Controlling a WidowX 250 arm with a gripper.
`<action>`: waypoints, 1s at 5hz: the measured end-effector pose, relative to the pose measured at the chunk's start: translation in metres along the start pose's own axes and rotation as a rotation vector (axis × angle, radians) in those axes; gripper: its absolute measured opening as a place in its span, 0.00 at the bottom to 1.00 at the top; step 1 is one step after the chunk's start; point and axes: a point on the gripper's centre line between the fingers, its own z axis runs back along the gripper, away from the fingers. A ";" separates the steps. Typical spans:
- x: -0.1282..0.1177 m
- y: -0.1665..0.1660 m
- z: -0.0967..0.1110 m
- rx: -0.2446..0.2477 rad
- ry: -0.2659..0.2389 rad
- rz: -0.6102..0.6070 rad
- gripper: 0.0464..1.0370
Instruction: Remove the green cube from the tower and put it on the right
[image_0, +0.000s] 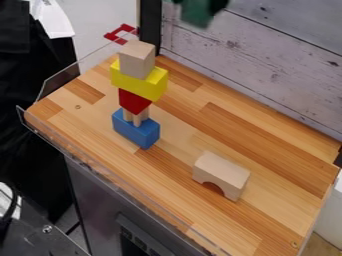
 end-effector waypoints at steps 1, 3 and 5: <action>0.007 -0.027 -0.025 -0.011 0.030 -0.030 0.52; 0.020 -0.068 -0.080 -0.020 0.111 -0.053 0.52; 0.030 -0.076 -0.118 -0.037 0.151 -0.038 0.52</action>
